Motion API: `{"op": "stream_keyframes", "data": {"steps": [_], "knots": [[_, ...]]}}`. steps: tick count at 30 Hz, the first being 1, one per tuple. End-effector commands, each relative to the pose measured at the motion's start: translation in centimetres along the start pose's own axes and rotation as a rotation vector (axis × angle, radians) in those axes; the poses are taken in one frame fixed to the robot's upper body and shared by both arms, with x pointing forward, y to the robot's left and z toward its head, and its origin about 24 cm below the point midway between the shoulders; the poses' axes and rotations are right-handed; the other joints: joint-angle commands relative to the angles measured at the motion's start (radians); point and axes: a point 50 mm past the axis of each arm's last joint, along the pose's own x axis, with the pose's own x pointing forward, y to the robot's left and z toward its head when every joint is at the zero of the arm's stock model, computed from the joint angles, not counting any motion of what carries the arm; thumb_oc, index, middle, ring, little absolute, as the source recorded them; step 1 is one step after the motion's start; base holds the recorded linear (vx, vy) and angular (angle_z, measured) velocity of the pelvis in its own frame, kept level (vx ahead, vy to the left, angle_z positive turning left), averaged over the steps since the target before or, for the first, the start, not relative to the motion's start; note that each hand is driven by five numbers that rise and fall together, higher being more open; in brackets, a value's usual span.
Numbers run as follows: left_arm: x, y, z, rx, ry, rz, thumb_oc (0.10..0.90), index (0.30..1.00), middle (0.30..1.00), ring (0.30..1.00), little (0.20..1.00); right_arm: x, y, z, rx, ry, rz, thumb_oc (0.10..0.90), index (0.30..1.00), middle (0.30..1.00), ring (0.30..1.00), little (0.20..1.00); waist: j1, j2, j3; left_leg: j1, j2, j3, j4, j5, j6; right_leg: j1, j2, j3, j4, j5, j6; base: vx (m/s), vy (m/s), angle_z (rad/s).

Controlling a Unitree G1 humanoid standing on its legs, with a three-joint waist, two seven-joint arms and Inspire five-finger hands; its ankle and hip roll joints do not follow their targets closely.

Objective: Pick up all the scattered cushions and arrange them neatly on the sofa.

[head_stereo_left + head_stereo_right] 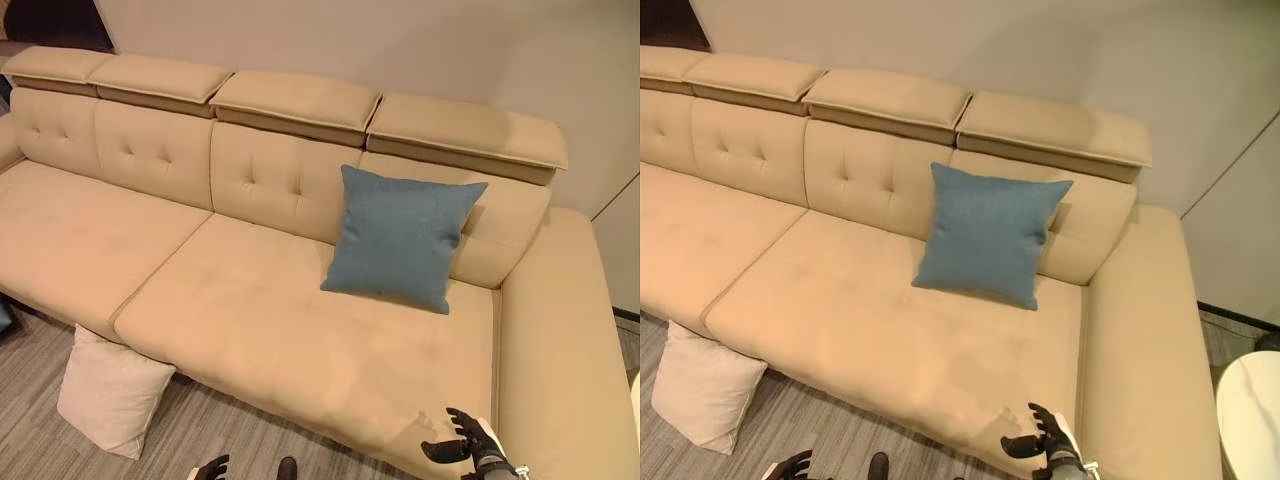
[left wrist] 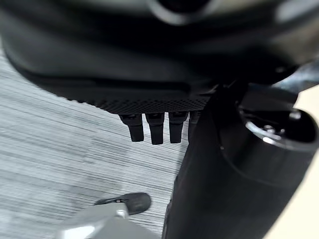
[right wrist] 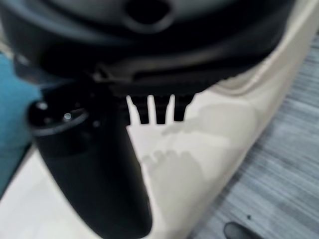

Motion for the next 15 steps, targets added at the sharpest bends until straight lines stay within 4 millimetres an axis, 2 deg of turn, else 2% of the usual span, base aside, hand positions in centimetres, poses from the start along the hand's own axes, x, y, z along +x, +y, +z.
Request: {"op": "stream_keyframes", "data": {"steps": [1,3,6,9,10,11,13,14,15], "knots": [[1.0,1.3,4.3,0.02,-0.146,0.028,0.8,0.9,0.9,0.9,0.9,1.1,-0.9,4.0,0.024,-0.141,-0.034,0.8,0.9,0.9,0.9,0.9,0.009,-0.066,0.033,0.014,-0.095,-0.034,0.047,-0.13,0.018,0.022,-0.031,0.021,-0.083,0.052,0.035,-0.11,-0.132,0.38],[1.1,1.1,5.5,0.015,-0.185,0.025,0.8,0.9,0.9,0.9,0.9,1.2,-1.2,4.5,0.027,-0.152,-0.045,0.8,0.9,0.9,0.9,0.9,0.013,-0.068,0.052,-0.022,-0.099,-0.051,0.07,-0.118,0.003,0.016,-0.031,-0.002,-0.094,0.055,0.028,-0.1,-0.077,0.47],[1.2,0.8,6.3,0.021,-0.205,0.018,0.8,0.9,0.9,0.9,0.9,1.4,-1.5,4.4,0.005,-0.141,-0.054,0.8,0.9,0.9,0.9,0.9,0.018,-0.07,0.067,-0.07,-0.105,-0.058,0.1,-0.103,-0.011,0.016,-0.038,-0.039,-0.116,0.062,0.027,-0.09,-0.061,0.64],[1.3,0.6,6.2,0.028,-0.195,0.015,0.8,0.9,0.9,0.9,0.9,1.6,-2.2,4.2,-0.02,-0.119,-0.076,0.8,0.9,0.9,0.9,0.9,0.028,-0.073,0.082,-0.116,-0.112,-0.036,0.145,-0.1,-0.015,0.011,-0.051,-0.083,-0.13,0.074,0.027,-0.13,-0.058,0.74],[1.3,0.7,6.0,0.034,-0.19,0.019,0.8,0.9,0.9,0.9,0.9,1.6,-2.4,4.1,-0.028,-0.11,-0.085,0.8,0.9,0.9,0.9,0.9,0.027,-0.075,0.087,-0.121,-0.109,-0.014,0.171,-0.112,-0.014,0.004,-0.059,-0.097,-0.128,0.08,0.025,-0.26,-0.004,1.04],[1.1,0.8,4.2,0.055,-0.128,0.022,0.8,0.9,0.9,0.9,0.9,1.6,-2.7,3.6,-0.033,-0.089,-0.092,0.8,0.9,0.9,0.9,0.9,0.017,-0.085,0.085,-0.065,-0.08,0.078,0.245,-0.198,-0.007,-0.006,-0.087,-0.148,-0.13,0.094,0.021,-0.25,0.021,0.94],[1.0,0.8,3.6,0.051,-0.107,0.022,0.8,0.9,0.9,0.9,0.9,1.5,-2.7,3.0,-0.026,-0.069,-0.091,0.8,0.9,0.9,0.9,0.9,0.008,-0.085,0.077,-0.022,-0.053,0.12,0.244,-0.221,-0.01,-0.005,-0.096,-0.182,-0.137,0.098,0.023,-0.13,0.033,1.02],[1.0,0.8,3.6,0.051,-0.107,0.022,0.8,0.9,0.9,0.9,0.9,1.5,-2.7,3.0,-0.026,-0.069,-0.091,0.8,0.9,0.9,0.9,0.9,0.008,-0.084,0.078,-0.021,-0.052,0.12,0.243,-0.221,-0.01,-0.004,-0.096,-0.182,-0.138,0.098,0.023,-0.04,0.071,1.24],[0.9,0.7,3.2,0.048,-0.097,0.021,0.8,0.9,0.9,0.9,0.9,1.4,-2.5,2.5,-0.016,-0.051,-0.087,0.8,0.9,0.9,0.9,0.9,-0.006,-0.079,0.067,0.033,-0.036,0.157,0.198,-0.224,-0.013,-0.002,-0.104,-0.223,-0.141,0.109,0.03,-0.04,0.094,0.9]]}}
